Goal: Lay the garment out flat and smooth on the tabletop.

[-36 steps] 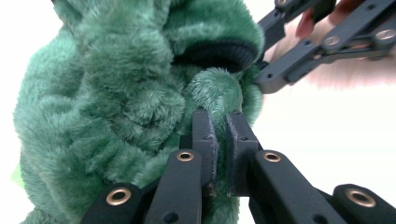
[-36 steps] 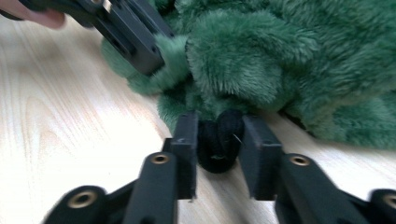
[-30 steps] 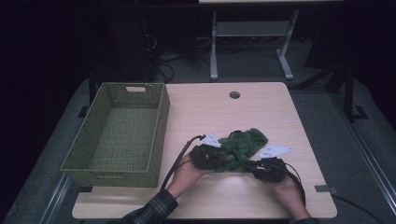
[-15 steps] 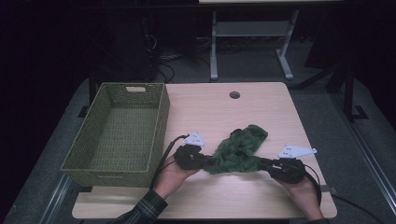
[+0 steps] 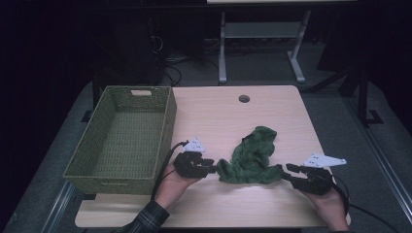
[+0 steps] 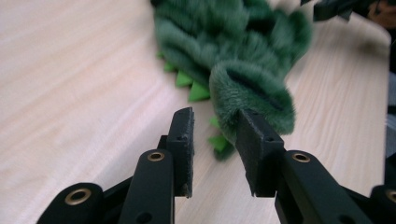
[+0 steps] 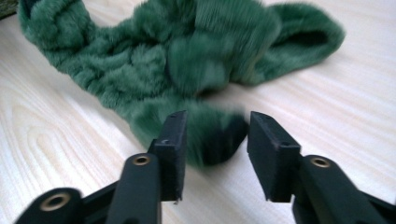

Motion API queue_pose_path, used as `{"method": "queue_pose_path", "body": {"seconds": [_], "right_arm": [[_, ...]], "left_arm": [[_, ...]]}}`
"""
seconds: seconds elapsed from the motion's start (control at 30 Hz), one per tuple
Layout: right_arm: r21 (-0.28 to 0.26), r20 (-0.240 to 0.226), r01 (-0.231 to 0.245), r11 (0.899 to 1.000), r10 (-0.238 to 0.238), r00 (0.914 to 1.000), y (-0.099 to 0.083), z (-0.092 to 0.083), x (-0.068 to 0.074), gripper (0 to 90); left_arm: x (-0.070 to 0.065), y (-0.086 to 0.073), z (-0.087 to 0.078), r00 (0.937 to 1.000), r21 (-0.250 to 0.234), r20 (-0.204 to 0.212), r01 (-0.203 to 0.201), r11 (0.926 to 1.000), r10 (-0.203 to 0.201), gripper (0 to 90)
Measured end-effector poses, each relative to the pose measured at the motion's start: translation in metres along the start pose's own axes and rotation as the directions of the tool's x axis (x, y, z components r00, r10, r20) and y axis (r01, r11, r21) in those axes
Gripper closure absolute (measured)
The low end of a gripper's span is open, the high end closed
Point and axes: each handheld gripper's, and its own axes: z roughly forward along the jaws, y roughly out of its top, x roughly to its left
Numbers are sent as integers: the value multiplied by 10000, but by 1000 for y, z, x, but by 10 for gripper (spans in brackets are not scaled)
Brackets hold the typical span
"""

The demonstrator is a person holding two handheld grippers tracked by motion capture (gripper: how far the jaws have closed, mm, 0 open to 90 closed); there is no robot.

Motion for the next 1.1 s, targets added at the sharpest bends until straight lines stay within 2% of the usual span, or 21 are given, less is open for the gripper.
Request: {"method": "queue_pose_path", "body": {"seconds": [0.13,0.23,0.33,0.4,0.57,0.63,0.73,0.77,0.8,0.87,0.93,1.03,1.1], "right_arm": [[-283,55,70,9996,-68,10000,3,-4,2,568],[-365,-175,228,9991,-234,9996,6,-3,5,658],[-157,-417,267,9995,-274,9988,8,2,9,776],[2,-550,316,9995,-315,9980,9,7,10,840],[464,-777,472,9978,-435,9960,9,17,13,888],[595,-831,534,9968,-483,9954,8,21,13,888],[871,-762,643,9941,-577,9954,5,26,11,888],[917,-758,658,9936,-589,9954,4,29,10,888],[1025,-735,679,9924,-605,9955,4,30,9,888],[1164,-670,720,9906,-645,9957,3,32,9,887],[1288,-630,746,9889,-669,9958,2,33,8,887],[1529,-578,866,9844,-786,9952,0,36,9,887],[1648,-575,870,9825,-785,9953,-1,38,9,887]], "left_arm": [[-3,7,-10,10000,-435,97,-8,9991,12,679],[-8,10,-8,9979,-449,641,-5,9990,34,787],[-16,11,3,9950,-209,952,-278,9994,296,875],[-22,12,14,9918,2,1246,-270,9996,268,896],[-29,8,41,9877,602,1496,-554,9966,459,896],[-27,4,50,9899,892,1374,-484,9948,358,896],[-20,-3,54,9936,1286,1094,-430,9908,289,896],[-19,-5,53,9949,1401,947,-472,9890,341,896],[-17,-6,52,9954,1670,723,-740,9832,627,896],[-13,-10,50,9962,1973,332,-858,9766,809,896],[-9,-14,48,9988,1955,196,-483,9795,453,896],[-3,-14,47,9962,2291,-361,-692,9710,795,897],[2,-16,49,9985,2263,-232,-434,9731,499,897]]}}
